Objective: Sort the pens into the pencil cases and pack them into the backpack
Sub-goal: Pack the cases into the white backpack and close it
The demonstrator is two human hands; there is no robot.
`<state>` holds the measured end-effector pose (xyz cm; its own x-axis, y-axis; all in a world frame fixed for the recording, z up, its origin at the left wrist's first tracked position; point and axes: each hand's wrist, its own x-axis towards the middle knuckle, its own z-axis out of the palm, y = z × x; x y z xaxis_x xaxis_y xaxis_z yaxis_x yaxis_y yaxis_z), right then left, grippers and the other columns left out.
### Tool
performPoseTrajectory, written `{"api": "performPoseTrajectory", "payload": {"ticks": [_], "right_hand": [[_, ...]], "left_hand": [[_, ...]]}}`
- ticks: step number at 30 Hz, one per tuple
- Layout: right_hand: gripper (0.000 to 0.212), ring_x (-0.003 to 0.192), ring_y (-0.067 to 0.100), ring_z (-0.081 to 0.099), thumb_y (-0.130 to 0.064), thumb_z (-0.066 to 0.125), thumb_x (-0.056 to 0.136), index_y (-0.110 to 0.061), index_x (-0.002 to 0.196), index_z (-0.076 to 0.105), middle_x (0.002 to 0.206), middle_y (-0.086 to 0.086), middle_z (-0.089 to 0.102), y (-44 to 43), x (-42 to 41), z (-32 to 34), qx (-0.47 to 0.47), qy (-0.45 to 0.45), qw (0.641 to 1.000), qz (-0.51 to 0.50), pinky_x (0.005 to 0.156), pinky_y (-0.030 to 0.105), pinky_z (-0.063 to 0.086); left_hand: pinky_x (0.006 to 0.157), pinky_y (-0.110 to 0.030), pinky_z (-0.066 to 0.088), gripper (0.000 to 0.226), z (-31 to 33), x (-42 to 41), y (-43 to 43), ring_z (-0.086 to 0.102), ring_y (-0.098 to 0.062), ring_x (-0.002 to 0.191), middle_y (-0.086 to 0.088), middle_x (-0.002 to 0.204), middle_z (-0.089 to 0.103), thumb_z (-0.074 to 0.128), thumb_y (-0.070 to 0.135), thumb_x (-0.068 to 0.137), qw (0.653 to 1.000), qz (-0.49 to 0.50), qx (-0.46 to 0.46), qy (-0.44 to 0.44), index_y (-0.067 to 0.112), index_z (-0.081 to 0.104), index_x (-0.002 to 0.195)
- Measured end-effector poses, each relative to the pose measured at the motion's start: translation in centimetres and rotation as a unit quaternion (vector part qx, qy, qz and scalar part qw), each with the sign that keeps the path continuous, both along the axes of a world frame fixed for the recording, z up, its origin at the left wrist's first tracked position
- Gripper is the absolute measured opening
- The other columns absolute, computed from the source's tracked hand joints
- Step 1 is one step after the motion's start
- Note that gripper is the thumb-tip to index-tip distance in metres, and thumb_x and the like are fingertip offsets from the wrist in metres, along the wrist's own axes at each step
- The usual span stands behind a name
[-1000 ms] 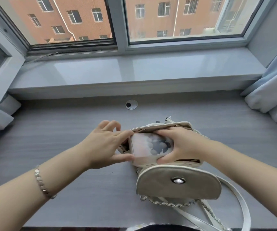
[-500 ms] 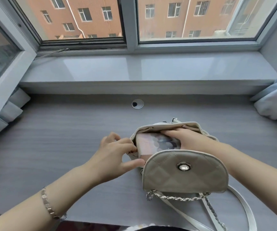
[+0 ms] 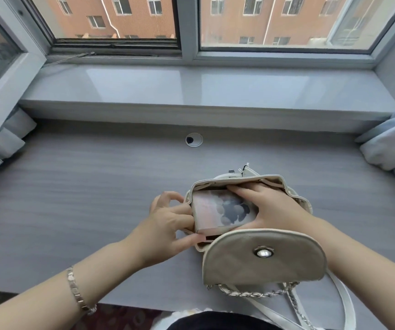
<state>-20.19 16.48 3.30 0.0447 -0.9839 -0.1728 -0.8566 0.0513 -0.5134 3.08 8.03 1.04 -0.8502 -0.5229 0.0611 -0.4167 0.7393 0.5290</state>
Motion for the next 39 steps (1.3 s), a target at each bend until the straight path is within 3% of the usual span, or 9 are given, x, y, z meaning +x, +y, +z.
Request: {"api": "performPoseTrajectory", "payload": {"ticks": [4,10,15,19,22,24,27,31,39], "right_hand": [[0.095,0.132,0.012,0.033,-0.071,0.063,0.055,-0.037,0.138,0.033,0.142,-0.013,0.041,0.2,0.4,-0.4,-0.011,0.057,0.998,0.005,0.104,0.02,0.026],[0.091,0.127,0.003,0.036,-0.062,0.071,0.055,-0.042,0.135,0.034,0.137,-0.021,0.042,0.3,0.3,-0.1,-0.002,0.006,1.0,-0.003,0.099,0.016,0.029],[0.095,0.128,0.01,0.039,-0.06,0.075,0.055,-0.036,0.138,0.035,0.139,-0.014,0.043,0.3,0.4,-0.3,0.014,0.029,0.999,-0.003,0.097,0.017,0.031],[0.094,0.12,0.012,0.044,-0.064,0.072,0.056,-0.036,0.136,0.032,0.131,-0.011,0.047,0.6,1.1,0.3,0.01,0.06,0.998,-0.001,0.091,0.018,0.034],[0.095,0.122,0.015,0.042,-0.065,0.071,0.056,-0.033,0.136,0.032,0.133,-0.008,0.046,0.5,0.8,0.5,0.026,0.069,0.997,-0.014,0.096,0.022,0.033],[0.098,0.125,0.021,0.04,-0.068,0.069,0.056,-0.029,0.137,0.031,0.136,-0.002,0.043,0.0,1.0,0.1,0.036,0.143,0.988,-0.035,0.102,0.032,0.032],[0.1,0.123,0.029,0.036,-0.065,0.066,0.06,-0.019,0.138,0.025,0.135,0.008,0.037,-0.6,2.8,-0.8,0.077,0.244,0.965,-0.048,0.102,0.039,0.029],[0.095,0.13,0.031,0.025,-0.066,0.059,0.068,-0.019,0.14,0.019,0.139,0.009,0.029,-0.9,3.2,-0.8,0.107,0.152,0.982,-0.019,0.109,0.043,0.019],[0.091,0.128,0.022,0.025,-0.043,0.081,0.056,-0.026,0.132,0.034,0.134,0.001,0.035,-0.6,3.6,-1.3,0.052,0.028,0.991,-0.118,0.107,0.032,0.017]], "left_hand": [[0.098,-0.025,0.02,0.031,-0.4,0.4,0.5,0.026,-0.002,0.103,0.033,0.074,0.047,0.05,0.054,0.077,1.0,0.005,0.018,-0.003,0.026,0.062,0.068],[0.099,-0.015,0.002,0.035,0.1,0.9,0.7,0.023,0.002,0.101,0.039,0.092,0.046,0.04,0.063,0.074,0.997,0.005,0.052,-0.052,0.039,0.06,0.091],[0.099,-0.033,0.013,0.028,0.0,1.7,0.1,0.025,-0.009,0.099,0.024,0.095,0.046,0.045,0.06,0.078,0.995,-0.066,0.003,-0.075,0.041,0.059,0.092],[0.089,-0.03,0.032,0.039,-0.1,1.2,-0.1,0.038,-0.015,0.092,0.015,0.075,0.053,0.038,0.048,0.093,0.989,-0.098,-0.106,-0.034,0.031,0.067,0.073],[0.092,-0.023,0.03,0.039,0.5,0.8,-0.6,0.036,-0.014,0.09,0.013,0.073,0.049,0.039,0.046,0.094,0.991,-0.108,-0.082,0.009,0.03,0.069,0.073],[0.094,-0.015,0.027,0.034,1.1,0.1,-0.8,0.032,-0.012,0.092,0.013,0.075,0.049,0.045,0.046,0.091,0.992,-0.113,-0.04,0.026,0.03,0.07,0.075],[0.092,-0.022,0.03,0.035,1.1,-0.6,-1.1,0.026,-0.009,0.092,0.013,0.079,0.051,0.045,0.05,0.088,0.992,-0.119,-0.029,0.003,0.03,0.07,0.073],[0.088,-0.032,0.035,0.043,0.1,0.3,-1.5,0.025,-0.007,0.095,0.016,0.088,0.047,0.037,0.06,0.087,0.996,-0.083,-0.008,-0.01,0.032,0.068,0.078],[0.097,-0.003,0.012,0.05,-0.1,-0.3,-1.5,0.024,-0.012,0.097,0.015,0.084,0.043,0.037,0.063,0.084,0.993,-0.103,0.054,-0.027,0.026,0.07,0.075]]}}
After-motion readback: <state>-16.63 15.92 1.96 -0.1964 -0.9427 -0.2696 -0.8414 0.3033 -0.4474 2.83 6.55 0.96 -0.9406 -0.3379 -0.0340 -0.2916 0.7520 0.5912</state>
